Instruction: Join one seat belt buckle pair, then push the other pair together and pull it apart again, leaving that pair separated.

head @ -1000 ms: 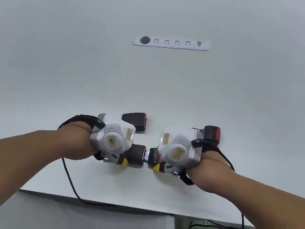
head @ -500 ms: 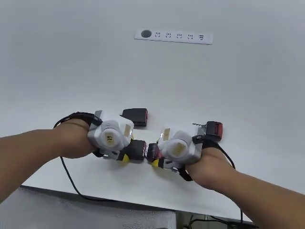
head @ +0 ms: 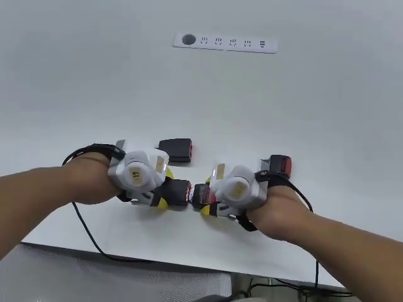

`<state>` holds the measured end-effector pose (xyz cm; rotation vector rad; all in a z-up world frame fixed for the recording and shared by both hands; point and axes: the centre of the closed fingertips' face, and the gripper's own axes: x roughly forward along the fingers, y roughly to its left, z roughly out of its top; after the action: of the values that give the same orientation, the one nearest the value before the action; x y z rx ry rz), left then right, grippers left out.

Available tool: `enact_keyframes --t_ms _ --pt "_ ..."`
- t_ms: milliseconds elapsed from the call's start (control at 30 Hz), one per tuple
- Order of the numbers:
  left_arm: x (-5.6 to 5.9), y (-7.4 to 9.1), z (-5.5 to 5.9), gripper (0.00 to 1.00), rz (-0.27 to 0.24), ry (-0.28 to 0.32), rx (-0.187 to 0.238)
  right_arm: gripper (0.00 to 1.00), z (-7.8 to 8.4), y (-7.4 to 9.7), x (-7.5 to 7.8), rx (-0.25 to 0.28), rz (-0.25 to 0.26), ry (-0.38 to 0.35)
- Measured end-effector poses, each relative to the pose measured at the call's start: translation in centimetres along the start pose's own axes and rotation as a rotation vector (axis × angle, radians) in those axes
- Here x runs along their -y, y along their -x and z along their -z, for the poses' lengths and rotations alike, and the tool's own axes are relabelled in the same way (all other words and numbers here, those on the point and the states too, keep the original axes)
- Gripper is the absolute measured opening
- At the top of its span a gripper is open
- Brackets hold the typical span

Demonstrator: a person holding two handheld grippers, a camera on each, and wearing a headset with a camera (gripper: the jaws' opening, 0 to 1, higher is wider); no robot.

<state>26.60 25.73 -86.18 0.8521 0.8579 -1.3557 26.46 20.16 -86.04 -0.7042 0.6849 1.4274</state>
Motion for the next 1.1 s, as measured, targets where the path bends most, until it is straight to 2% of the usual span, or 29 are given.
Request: enact_keyframes --t_ms 233,300,467,500,633,667,700,767,967,1033,1100 --pt "0.0 -0.1 -0.1 0.32 0.001 -0.002 -0.002 0.33 -0.2 0.0 0.0 0.006 -0.009 -0.029" --pt "-0.1 -0.1 -0.2 0.32 0.005 0.015 -0.011 0.34 -0.2 0.0 0.1 0.004 -0.021 -0.056" --pt "0.1 -0.2 -0.1 0.34 0.013 0.022 -0.040 0.34 -0.2 0.0 -0.1 -0.013 -0.012 -0.025" --pt "0.0 -0.2 -0.1 0.34 0.012 0.040 -0.042 0.35 -0.2 0.0 -0.1 -0.014 -0.010 -0.025" --pt "0.1 -0.2 -0.1 0.35 0.002 0.042 -0.045 0.36 0.0 -0.1 0.1 -0.021 -0.011 -0.059" --pt "0.1 -0.1 0.0 0.35 -0.002 0.043 -0.057 0.36 -0.1 -0.1 0.1 -0.017 -0.008 -0.058" --pt "0.1 0.1 0.2 0.34 -0.008 0.022 -0.079 0.36 0.0 0.0 0.2 -0.019 -0.001 -0.057" --pt "0.1 0.6 0.0 0.34 -0.011 0.015 -0.082 0.36 -0.4 0.3 0.3 -0.010 0.006 -0.059" --pt "-0.6 3.1 -0.9 0.36 -0.040 0.062 -0.060 0.36 -2.1 2.2 0.6 0.040 0.006 -0.085" --pt "-1.3 3.6 -1.1 0.32 -0.061 0.084 -0.052 0.36 -2.2 2.7 1.1 0.045 0.021 -0.072" --pt "-1.9 3.8 -1.2 0.33 -0.070 0.093 -0.053 0.36 -2.2 3.2 1.6 0.046 0.032 -0.064"
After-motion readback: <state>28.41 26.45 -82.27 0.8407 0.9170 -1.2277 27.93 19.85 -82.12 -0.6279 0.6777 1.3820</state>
